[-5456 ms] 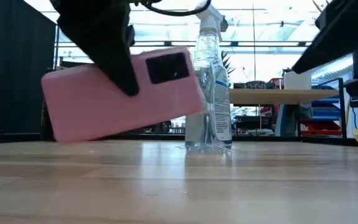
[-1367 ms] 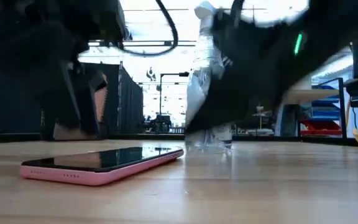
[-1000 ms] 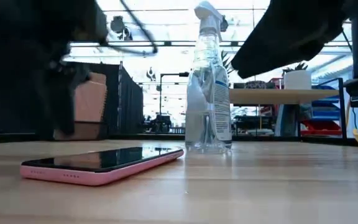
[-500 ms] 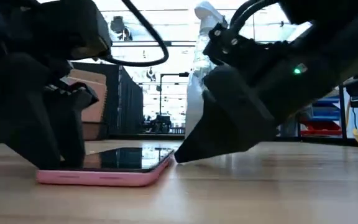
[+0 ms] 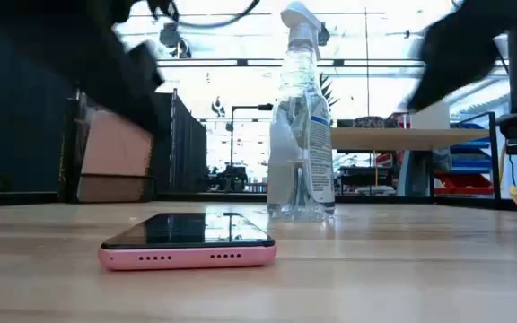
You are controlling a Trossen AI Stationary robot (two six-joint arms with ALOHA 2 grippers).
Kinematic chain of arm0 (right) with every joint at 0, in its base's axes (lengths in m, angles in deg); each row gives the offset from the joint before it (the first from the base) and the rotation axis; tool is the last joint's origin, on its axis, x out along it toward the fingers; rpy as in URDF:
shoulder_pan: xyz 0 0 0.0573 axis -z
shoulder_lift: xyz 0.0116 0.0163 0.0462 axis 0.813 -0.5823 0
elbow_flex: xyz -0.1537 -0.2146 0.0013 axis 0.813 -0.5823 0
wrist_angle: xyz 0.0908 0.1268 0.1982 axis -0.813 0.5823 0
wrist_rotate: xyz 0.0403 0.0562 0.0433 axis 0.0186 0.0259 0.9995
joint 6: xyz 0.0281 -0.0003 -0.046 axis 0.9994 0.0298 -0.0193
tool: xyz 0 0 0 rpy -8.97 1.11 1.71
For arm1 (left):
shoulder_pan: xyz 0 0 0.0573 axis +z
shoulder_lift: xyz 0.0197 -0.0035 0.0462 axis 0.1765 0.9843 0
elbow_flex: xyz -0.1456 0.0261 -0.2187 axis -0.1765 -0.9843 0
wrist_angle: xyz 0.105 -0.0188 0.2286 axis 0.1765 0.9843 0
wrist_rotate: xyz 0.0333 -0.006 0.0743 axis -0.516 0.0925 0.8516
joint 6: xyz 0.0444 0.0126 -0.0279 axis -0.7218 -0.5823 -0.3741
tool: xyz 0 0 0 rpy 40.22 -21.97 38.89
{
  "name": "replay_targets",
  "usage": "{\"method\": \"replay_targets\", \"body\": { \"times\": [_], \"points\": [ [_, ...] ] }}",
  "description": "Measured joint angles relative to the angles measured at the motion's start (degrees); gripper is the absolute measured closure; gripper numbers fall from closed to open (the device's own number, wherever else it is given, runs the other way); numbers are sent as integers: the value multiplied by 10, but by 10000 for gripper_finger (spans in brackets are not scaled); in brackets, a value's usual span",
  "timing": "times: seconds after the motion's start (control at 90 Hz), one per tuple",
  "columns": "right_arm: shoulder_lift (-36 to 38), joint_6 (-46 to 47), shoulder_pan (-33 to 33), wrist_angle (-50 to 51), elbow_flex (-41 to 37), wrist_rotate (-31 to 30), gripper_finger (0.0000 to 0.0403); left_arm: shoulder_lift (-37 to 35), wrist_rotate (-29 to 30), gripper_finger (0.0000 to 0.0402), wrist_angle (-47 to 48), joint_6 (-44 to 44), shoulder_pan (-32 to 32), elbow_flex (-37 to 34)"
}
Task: Apply microfiber cloth
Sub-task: Wipe the front of the cellphone using the microfiber cloth
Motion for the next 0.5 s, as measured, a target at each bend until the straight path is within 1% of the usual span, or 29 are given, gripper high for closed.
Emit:
{"method": "replay_targets", "body": {
  "times": [0.044, 0.089, 0.222, 0.344, 0.5],
  "points": [
    [13, 43, -21, 49, 0, 1, 145, 2, 17, 238, -8, -14, 6, 0],
    [17, 84, -39, 91, 0, 9, 145, 5, 19, 238, -19, -16, 15, 1],
    [2, 168, -86, 166, 0, 53, 145, 30, 15, 238, -17, -17, 41, 1],
    [-31, 199, -111, 192, 0, 84, 145, 52, -2, 238, -17, -18, 60, 0],
    [-95, 198, -117, 187, 0, 87, 153, 71, -24, 238, -16, -19, 67, 0]
  ]
}}
